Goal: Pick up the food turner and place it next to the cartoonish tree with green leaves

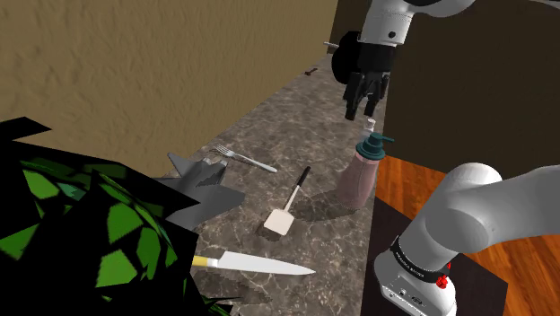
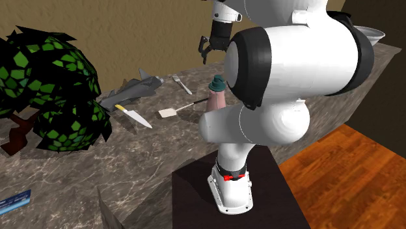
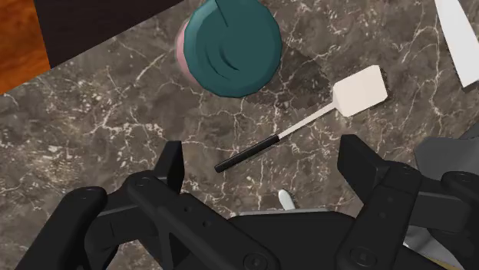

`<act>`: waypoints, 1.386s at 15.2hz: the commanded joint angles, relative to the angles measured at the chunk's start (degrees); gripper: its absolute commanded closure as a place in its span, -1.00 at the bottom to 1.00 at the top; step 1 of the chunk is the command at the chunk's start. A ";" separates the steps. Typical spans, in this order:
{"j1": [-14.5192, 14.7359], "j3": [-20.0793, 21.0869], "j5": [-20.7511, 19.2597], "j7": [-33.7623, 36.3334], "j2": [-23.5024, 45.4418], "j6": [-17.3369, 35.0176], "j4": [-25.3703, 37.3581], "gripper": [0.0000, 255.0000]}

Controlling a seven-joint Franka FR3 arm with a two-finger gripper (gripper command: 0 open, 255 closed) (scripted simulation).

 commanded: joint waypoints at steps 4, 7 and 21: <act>-2.21 5.68 3.10 11.58 -3.55 5.46 -6.56 -1.00; -4.06 12.01 6.61 23.11 -5.55 11.15 -11.85 -1.00; -14.85 43.17 16.08 74.12 8.49 39.53 -18.71 -1.00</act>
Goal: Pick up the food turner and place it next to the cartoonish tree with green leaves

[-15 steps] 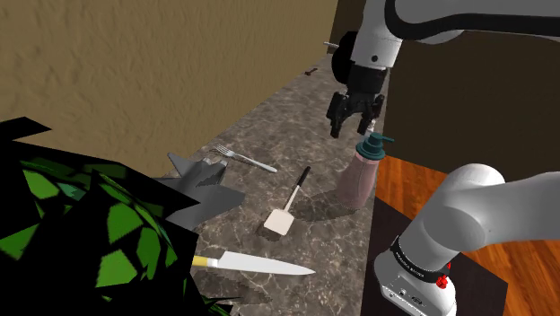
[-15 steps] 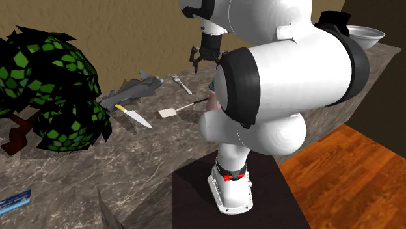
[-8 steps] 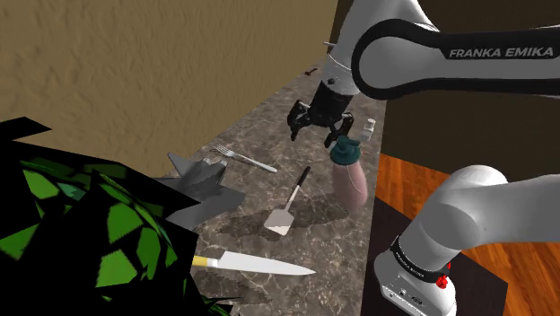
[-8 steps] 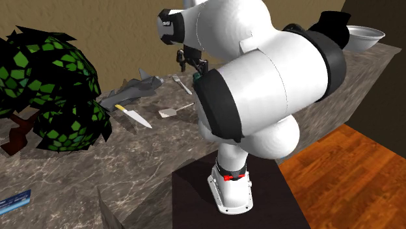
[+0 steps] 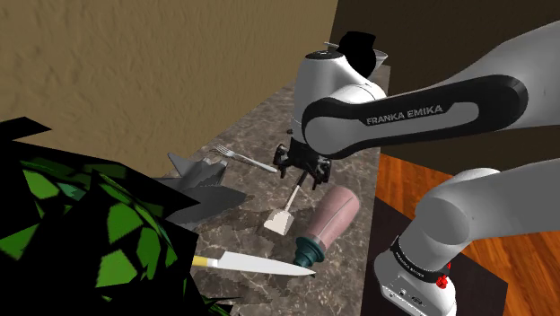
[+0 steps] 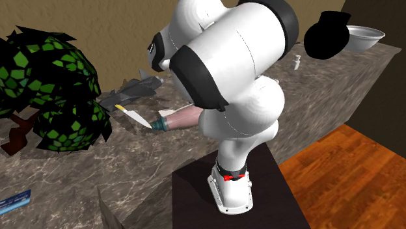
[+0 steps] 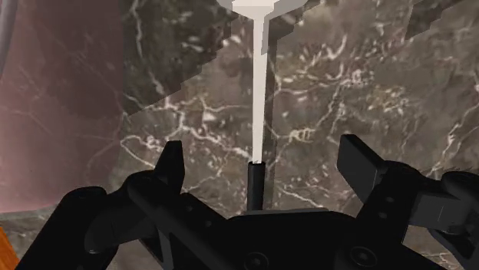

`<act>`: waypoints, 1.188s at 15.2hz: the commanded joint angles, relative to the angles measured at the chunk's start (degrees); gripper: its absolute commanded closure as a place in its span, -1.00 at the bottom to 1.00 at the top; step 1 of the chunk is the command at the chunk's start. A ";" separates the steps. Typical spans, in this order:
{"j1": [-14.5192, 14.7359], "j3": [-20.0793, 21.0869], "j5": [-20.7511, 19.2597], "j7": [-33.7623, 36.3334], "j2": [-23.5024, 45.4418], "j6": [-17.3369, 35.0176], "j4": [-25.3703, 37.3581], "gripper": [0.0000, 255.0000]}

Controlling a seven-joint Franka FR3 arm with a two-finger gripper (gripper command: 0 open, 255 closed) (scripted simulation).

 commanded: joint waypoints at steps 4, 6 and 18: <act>-1.51 2.95 0.42 2.06 3.69 5.57 -1.67 -1.00; -1.87 3.80 0.54 2.18 5.04 7.68 -2.43 -1.00; -1.98 4.04 0.57 2.23 5.44 8.29 -2.64 1.00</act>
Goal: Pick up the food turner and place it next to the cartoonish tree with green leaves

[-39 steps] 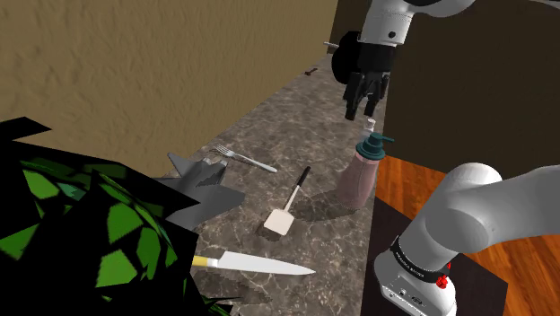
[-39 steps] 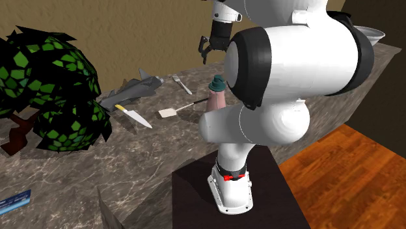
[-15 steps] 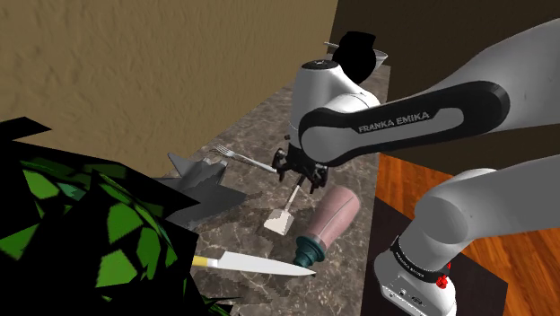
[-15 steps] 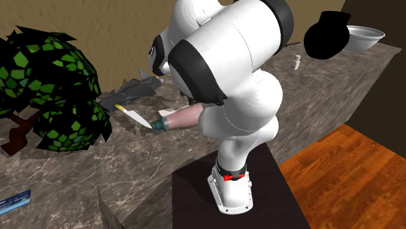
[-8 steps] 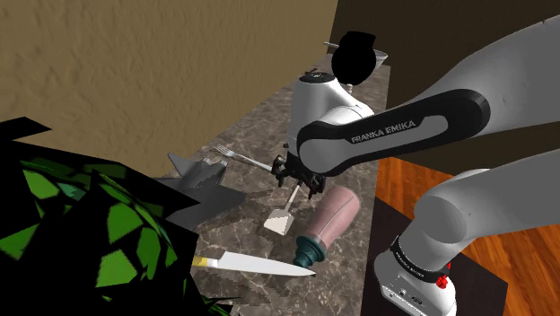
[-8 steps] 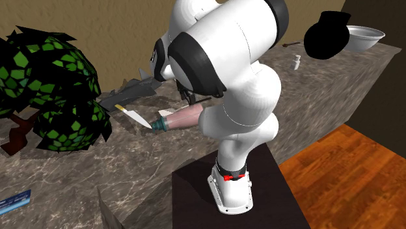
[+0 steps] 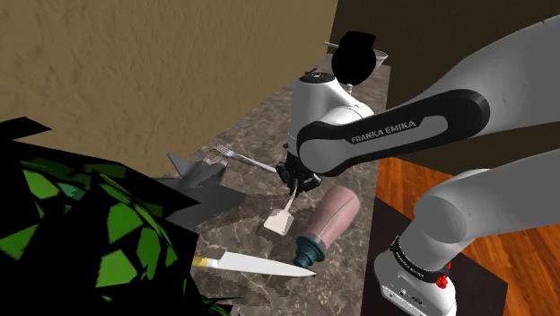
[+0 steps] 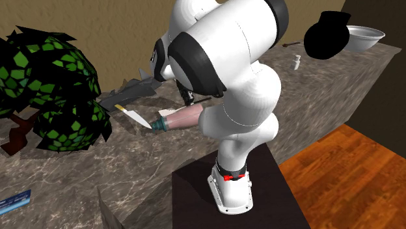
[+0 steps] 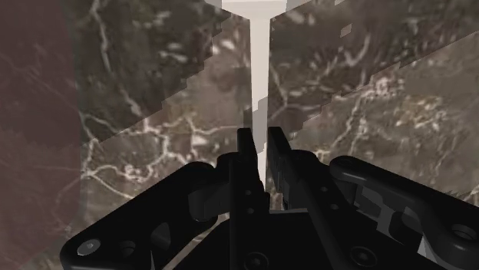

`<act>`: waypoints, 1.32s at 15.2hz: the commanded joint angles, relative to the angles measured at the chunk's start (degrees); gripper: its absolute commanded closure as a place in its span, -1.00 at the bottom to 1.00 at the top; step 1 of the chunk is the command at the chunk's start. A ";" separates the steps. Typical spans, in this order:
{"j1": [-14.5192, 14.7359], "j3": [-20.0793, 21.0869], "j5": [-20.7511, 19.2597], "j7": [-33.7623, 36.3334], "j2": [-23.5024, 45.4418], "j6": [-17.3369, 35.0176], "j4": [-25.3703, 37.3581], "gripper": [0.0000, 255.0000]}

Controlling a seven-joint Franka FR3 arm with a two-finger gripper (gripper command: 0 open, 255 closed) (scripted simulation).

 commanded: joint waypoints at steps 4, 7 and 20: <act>0.00 0.00 0.00 0.00 0.00 0.00 0.00 1.00; 0.18 -0.46 -0.05 -0.12 -0.71 -1.06 0.36 1.00; 1.13 -5.66 -1.93 -0.97 -7.42 -13.68 6.27 1.00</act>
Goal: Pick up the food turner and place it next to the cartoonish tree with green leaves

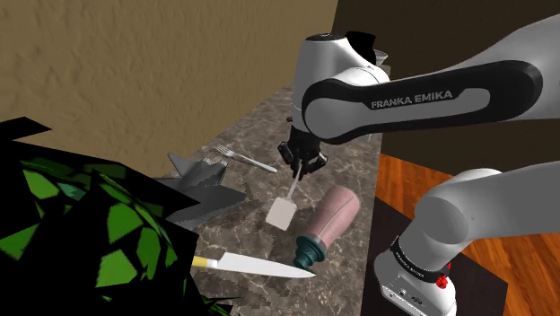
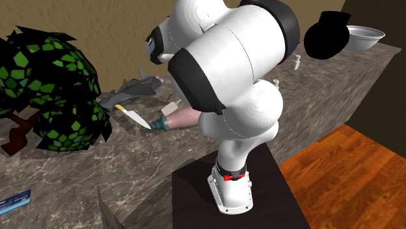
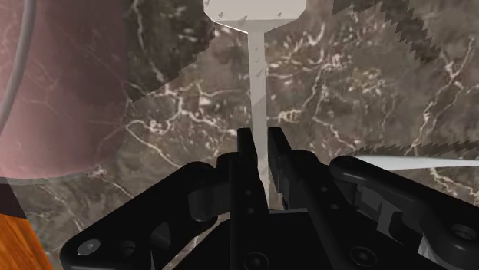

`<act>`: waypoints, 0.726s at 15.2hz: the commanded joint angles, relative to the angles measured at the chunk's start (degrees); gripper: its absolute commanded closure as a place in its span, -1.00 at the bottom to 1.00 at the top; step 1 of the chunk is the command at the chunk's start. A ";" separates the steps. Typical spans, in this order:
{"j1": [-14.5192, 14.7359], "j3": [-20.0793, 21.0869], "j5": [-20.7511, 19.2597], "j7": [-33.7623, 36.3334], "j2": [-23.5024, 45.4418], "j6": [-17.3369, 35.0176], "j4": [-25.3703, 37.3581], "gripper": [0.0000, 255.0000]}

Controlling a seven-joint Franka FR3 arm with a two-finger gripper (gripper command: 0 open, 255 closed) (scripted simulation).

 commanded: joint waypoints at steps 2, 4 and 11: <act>0.08 -1.01 -0.48 -0.10 -1.10 -2.59 1.44 1.00; 0.06 -1.67 -0.86 -0.16 -1.69 -4.32 2.57 1.00; -0.19 -3.77 -2.22 -0.28 -3.15 -10.10 6.87 1.00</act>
